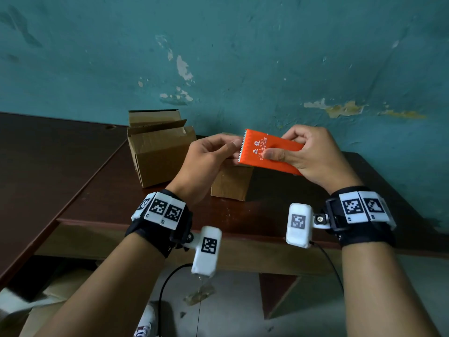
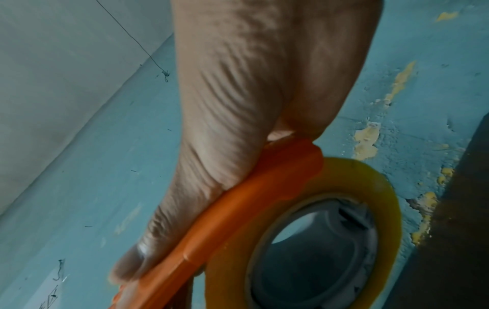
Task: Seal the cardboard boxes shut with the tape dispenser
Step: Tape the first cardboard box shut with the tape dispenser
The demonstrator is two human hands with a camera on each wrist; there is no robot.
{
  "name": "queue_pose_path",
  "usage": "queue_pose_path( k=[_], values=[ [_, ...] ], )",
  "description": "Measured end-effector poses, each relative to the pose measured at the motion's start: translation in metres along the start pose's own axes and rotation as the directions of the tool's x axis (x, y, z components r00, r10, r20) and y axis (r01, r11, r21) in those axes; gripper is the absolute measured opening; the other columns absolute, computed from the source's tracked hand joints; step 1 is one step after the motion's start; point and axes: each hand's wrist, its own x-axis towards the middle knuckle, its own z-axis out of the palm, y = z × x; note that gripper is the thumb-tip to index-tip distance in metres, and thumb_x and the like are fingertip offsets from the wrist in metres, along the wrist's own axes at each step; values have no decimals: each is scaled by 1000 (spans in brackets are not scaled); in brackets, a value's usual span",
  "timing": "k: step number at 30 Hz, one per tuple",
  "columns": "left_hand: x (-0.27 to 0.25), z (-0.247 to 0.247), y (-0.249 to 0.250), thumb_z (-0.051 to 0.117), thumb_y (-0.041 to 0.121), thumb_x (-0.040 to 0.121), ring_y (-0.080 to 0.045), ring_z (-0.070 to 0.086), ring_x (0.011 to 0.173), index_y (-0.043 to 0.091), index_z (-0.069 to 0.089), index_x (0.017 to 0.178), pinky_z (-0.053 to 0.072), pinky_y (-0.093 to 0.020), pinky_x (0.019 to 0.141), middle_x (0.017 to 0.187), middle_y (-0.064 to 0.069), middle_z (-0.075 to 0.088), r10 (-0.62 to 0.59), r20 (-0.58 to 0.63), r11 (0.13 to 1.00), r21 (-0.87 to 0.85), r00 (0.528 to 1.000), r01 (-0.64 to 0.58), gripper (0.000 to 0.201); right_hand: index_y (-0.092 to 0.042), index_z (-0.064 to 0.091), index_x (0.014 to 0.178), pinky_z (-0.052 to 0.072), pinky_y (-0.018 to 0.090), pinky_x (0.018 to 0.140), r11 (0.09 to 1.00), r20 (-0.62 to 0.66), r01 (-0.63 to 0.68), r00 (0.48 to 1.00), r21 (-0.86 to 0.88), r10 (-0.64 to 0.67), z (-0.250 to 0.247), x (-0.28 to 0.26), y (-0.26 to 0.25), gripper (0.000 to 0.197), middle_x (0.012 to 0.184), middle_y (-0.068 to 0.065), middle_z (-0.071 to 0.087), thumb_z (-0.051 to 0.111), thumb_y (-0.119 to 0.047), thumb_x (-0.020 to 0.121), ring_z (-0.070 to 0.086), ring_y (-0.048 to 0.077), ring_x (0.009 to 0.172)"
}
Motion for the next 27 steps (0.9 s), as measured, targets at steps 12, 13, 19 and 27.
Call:
queue_pose_path(
  k=[12, 13, 19, 27],
  values=[
    [0, 6, -8, 65, 27, 97, -19, 66, 93, 7, 74, 105, 58, -29, 87, 100, -13, 72, -11, 47, 994, -111, 999, 16, 23, -12, 68, 94, 59, 24, 57, 1000, 24, -12, 1000, -11, 12, -6, -4, 1, 67, 86, -4, 79, 87, -65, 57, 77, 10, 77],
    [0, 6, -9, 65, 26, 97, -19, 66, 93, 7, 74, 104, 57, -29, 87, 99, -13, 71, -13, 49, 992, -126, 999, 20, 22, -12, 69, 95, 61, 27, 58, 1000, 25, -15, 1000, -9, 15, -7, -4, 1, 67, 87, -3, 79, 88, -64, 58, 78, 11, 77],
    [-1, 9, -9, 66, 20, 96, -21, 62, 91, 11, 76, 99, 56, -28, 82, 104, -18, 68, -20, 61, 979, -202, 998, 32, 14, -11, 71, 97, 66, 39, 60, 999, 44, -41, 998, 1, 41, -9, -4, -1, 70, 86, -3, 80, 88, -65, 56, 79, 16, 78],
    [-3, 8, -2, 46, 27, 114, -15, 57, 85, 13, 66, 94, 54, -27, 80, 91, -7, 55, -127, 66, 963, -231, 990, 139, 31, -11, 71, 97, 66, 36, 71, 998, 67, -41, 997, -56, 45, -11, -4, -2, 67, 88, -3, 80, 86, -64, 60, 78, 10, 76]
  ],
)
